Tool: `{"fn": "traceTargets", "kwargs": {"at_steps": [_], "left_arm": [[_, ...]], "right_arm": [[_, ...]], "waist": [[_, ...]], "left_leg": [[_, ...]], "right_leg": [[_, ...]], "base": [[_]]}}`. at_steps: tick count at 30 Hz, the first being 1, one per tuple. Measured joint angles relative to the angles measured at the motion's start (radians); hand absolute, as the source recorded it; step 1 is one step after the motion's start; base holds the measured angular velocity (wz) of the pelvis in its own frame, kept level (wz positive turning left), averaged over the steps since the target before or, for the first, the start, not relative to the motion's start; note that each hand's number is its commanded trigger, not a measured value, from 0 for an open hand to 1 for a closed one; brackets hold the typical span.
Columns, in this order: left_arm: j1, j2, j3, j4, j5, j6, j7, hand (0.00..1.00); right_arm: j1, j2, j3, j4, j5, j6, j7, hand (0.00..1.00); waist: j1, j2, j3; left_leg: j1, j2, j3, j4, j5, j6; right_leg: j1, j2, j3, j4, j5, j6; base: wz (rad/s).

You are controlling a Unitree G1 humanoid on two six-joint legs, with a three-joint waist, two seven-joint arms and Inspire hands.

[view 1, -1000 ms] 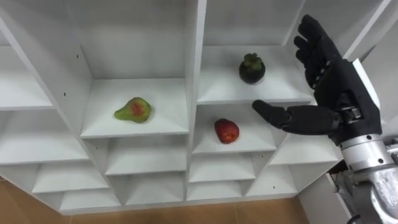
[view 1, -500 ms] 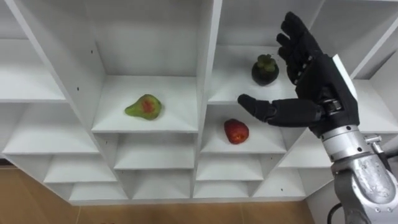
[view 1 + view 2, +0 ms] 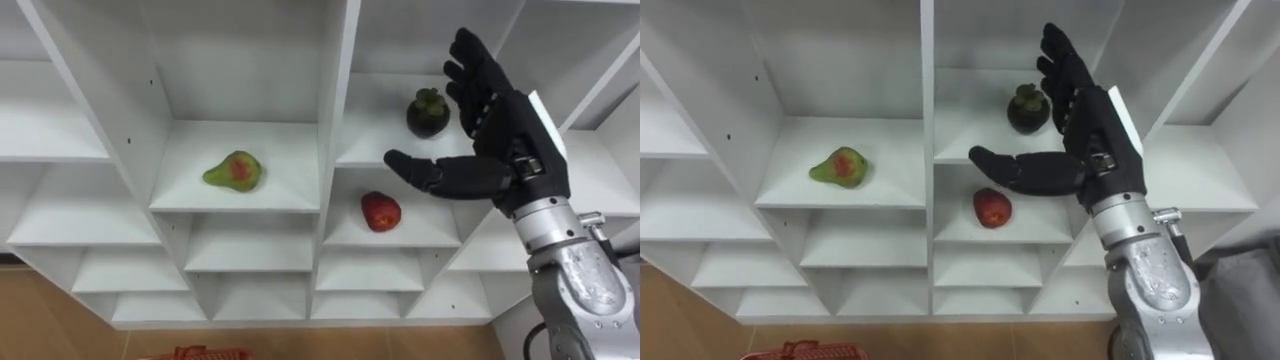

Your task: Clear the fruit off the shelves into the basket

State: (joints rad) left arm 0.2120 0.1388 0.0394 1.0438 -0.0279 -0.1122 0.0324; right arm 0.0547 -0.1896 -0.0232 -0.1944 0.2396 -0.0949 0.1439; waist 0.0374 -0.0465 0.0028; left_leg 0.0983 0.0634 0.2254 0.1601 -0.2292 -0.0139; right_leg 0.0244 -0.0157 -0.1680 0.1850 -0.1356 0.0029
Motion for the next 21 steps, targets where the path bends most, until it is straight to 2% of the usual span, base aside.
{"fn": "traceTargets", "kwargs": {"at_steps": [7, 21], "left_arm": [[0.012, -0.002, 0.009, -0.003, 0.0, -0.001, -0.005, 1.0], [0.01, -0.004, 0.016, -0.009, 0.0, -0.001, -0.005, 1.0]], "right_arm": [[-0.032, -0.007, -0.004, 0.0, 0.0, 0.0, -0.041, 0.0], [-0.037, -0.009, 0.002, 0.035, 0.0, -0.002, -0.087, 0.0]], "waist": [[-0.002, -0.001, 0.0001], [0.001, -0.004, 0.0011]], "left_leg": [[0.001, -0.001, -0.015, 0.001, 0.0, 0.0], [0.001, -0.001, -0.02, 0.004, 0.0, 0.0]], "right_leg": [[0.005, -0.001, -0.009, 0.0, 0.0, 0.0], [0.007, 0.0, -0.013, -0.003, 0.0, 0.0]], "base": [[0.04], [0.01]]}}
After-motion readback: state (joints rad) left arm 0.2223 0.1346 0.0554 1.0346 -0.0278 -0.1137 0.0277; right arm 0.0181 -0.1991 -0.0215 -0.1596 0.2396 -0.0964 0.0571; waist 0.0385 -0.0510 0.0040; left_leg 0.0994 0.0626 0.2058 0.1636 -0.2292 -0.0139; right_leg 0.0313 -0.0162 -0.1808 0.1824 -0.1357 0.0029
